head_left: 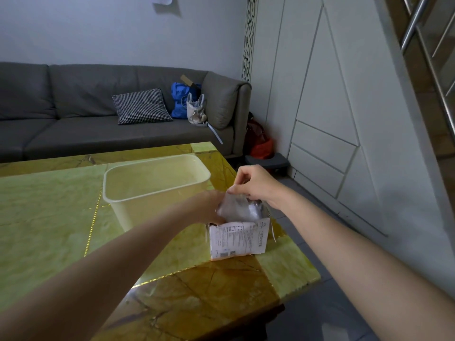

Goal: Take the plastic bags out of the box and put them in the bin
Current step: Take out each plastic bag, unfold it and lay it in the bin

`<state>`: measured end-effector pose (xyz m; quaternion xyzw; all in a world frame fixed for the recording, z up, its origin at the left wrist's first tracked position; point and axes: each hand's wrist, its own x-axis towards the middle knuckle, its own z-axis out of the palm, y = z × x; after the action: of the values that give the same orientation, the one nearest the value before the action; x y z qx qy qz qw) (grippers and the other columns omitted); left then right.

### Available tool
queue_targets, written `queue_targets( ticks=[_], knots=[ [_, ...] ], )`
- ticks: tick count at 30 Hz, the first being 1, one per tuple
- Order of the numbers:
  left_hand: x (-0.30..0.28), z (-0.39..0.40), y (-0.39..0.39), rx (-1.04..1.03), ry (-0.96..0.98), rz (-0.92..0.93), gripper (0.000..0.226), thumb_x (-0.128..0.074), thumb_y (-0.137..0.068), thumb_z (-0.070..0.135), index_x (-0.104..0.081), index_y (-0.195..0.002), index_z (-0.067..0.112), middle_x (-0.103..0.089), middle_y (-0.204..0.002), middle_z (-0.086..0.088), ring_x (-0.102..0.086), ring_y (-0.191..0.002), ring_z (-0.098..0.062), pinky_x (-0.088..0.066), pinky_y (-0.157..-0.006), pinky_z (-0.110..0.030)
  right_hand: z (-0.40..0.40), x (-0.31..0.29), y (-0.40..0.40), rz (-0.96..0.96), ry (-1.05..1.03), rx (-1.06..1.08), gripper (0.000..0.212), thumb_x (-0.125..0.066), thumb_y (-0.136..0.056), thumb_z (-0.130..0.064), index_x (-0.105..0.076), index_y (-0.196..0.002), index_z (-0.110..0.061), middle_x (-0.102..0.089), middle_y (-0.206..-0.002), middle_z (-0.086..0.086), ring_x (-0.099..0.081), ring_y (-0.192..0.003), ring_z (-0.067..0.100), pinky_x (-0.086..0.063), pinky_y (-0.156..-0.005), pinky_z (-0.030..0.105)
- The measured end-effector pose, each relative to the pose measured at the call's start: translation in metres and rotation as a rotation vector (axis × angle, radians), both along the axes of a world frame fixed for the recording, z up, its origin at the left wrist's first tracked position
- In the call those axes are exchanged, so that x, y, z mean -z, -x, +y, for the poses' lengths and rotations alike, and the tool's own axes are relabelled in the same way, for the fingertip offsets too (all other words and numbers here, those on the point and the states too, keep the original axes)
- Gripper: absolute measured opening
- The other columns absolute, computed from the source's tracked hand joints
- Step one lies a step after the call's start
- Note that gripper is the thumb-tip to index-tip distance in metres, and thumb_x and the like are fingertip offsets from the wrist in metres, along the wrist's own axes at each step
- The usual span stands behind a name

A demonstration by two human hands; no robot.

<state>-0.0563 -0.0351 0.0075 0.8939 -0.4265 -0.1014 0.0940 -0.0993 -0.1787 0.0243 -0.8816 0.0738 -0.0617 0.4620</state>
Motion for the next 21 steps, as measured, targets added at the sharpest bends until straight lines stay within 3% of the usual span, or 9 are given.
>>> queue_targets(
  ticks=[5,10,12,14,18,21],
  knots=[
    [-0.004,-0.006,0.0,-0.024,0.02,0.027,0.046,-0.067,-0.083,0.024,-0.051,-0.124,0.012,-0.058,-0.122,-0.006,-0.057,-0.107,-0.023,-0.046,-0.084,-0.027,-0.005,-0.003,-0.001,0.013,-0.008,-0.025,0.027,-0.073,-0.081,-0.01,-0.05,-0.068,-0.014,-0.053,-0.066,0.001,-0.048,-0.052,0.007,-0.034,-0.043,0.018],
    [-0.002,-0.008,0.0,-0.143,0.289,0.34,0.037,-0.069,-0.081,0.025,-0.059,-0.112,0.009,-0.063,-0.106,-0.013,-0.06,-0.098,-0.029,-0.048,-0.082,-0.032,-0.006,-0.009,0.001,-0.007,0.203,-0.133,0.024,-0.065,-0.088,-0.009,-0.046,-0.073,-0.012,-0.059,-0.057,0.001,-0.061,-0.045,0.01,-0.039,-0.038,0.018],
    [0.006,-0.009,0.001,-0.099,0.227,0.302,0.036,-0.068,-0.082,0.026,-0.056,-0.112,0.009,-0.06,-0.089,-0.001,-0.057,-0.079,-0.015,-0.046,-0.069,-0.017,-0.004,-0.009,0.001,-0.052,0.24,-0.153,0.024,-0.064,-0.088,-0.006,-0.046,-0.072,-0.011,-0.06,-0.057,0.003,-0.06,-0.041,0.008,-0.044,-0.041,0.018],
    [0.008,-0.008,0.002,-0.076,0.173,0.196,0.037,-0.067,-0.083,0.027,-0.053,-0.115,0.012,-0.056,-0.088,0.005,-0.052,-0.074,-0.008,-0.043,-0.062,-0.013,-0.002,-0.006,0.001,-0.117,0.23,-0.138,0.025,-0.064,-0.087,-0.004,-0.046,-0.071,-0.011,-0.062,-0.059,0.007,-0.063,-0.046,0.014,-0.051,-0.048,0.022],
    [0.011,-0.001,-0.007,-0.098,0.11,0.075,0.039,-0.069,-0.08,0.029,-0.056,-0.114,0.013,-0.061,-0.107,-0.004,-0.053,-0.095,-0.018,-0.048,-0.087,-0.031,-0.002,-0.008,0.001,-0.277,0.138,-0.082,0.023,-0.064,-0.086,-0.003,-0.048,-0.071,-0.01,-0.063,-0.059,0.007,-0.062,-0.048,0.015,-0.051,-0.049,0.022],
    [0.012,0.003,-0.014,-0.138,0.085,0.033,0.044,-0.07,-0.078,0.032,-0.058,-0.113,0.008,-0.059,-0.11,-0.007,-0.055,-0.102,-0.023,-0.048,-0.088,-0.032,-0.001,-0.024,-0.002,-0.429,0.029,-0.014,0.025,-0.063,-0.087,-0.003,-0.047,-0.071,-0.014,-0.063,-0.061,0.007,-0.061,-0.049,0.016,-0.052,-0.05,0.025]
  ],
)
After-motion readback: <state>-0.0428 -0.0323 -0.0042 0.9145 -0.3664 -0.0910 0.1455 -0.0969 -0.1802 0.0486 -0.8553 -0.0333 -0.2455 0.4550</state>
